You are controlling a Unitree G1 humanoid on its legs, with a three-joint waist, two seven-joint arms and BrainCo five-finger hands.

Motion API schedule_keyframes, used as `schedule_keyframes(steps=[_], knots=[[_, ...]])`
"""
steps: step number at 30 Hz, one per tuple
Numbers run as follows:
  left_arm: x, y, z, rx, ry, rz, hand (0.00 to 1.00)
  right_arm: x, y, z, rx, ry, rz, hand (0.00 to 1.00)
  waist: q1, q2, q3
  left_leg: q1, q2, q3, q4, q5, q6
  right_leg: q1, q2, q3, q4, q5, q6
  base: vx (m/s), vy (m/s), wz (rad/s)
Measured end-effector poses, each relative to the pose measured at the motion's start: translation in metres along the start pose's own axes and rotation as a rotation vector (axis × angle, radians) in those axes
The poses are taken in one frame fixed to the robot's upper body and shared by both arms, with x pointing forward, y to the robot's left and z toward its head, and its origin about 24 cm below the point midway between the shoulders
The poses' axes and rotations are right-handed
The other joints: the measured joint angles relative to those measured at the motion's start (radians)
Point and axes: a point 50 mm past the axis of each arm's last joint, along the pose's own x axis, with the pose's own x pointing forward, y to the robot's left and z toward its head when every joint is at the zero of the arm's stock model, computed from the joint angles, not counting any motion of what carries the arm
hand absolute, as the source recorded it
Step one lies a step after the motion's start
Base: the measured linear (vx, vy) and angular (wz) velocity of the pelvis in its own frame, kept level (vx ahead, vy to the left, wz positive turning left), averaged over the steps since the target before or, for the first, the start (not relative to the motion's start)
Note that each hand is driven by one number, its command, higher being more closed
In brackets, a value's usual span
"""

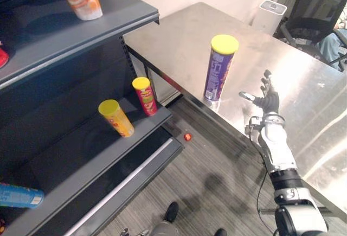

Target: Put the gum and the chips on the shelf.

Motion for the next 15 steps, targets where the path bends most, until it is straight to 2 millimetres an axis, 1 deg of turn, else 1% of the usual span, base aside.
schedule_keyframes(steps=[4, 8, 10, 12, 15], knots=[[0.0, 0.0, 0.001, 0.002, -0.003, 0.0, 0.0, 0.009, 0.005, 0.01, 0.008, -0.027, 0.007, 0.0, 0.002, -0.002, 0.014, -0.004, 0.007, -0.004, 0.0, 0.0, 0.0, -0.002, 0.0, -0.001, 0.0, 0.0, 0.0, 0.0, -0.002, 0.01], [0.0, 0.001, 0.0, -0.022, 0.002, 0.003, 0.0, 0.018, 0.011, 0.025, 0.011, -0.076, 0.025, 0.0, 0.003, -0.002, 0.016, -0.016, 0.009, -0.019, 0.002, 0.001, -0.001, -0.006, 0.001, -0.015, 0.0, -0.001, -0.001, 0.02, -0.002, 0.1], [0.0, 0.001, 0.0, -0.029, 0.003, 0.003, 0.0, 0.021, 0.014, 0.032, 0.011, -0.096, 0.037, 0.0, 0.01, -0.003, 0.016, -0.021, 0.009, -0.021, 0.003, 0.001, -0.001, -0.009, 0.002, -0.017, 0.0, -0.001, -0.002, 0.02, -0.002, 0.06], [0.001, 0.0, 0.002, -0.03, 0.001, 0.002, 0.0, 0.022, 0.018, 0.036, 0.004, -0.11, 0.054, 0.0, 0.026, -0.003, 0.016, -0.021, 0.009, -0.022, 0.004, 0.001, -0.001, -0.009, 0.002, -0.018, 0.0, -0.002, -0.002, 0.0, 0.0, 0.0], [0.001, 0.0, 0.001, -0.031, 0.002, 0.003, 0.0, 0.024, 0.021, 0.041, 0.005, -0.125, 0.064, 0.0, 0.03, -0.006, 0.018, -0.023, 0.008, -0.025, 0.003, 0.001, -0.001, -0.009, 0.002, -0.02, 0.0, -0.002, -0.003, 0.0, 0.001, 0.01]])
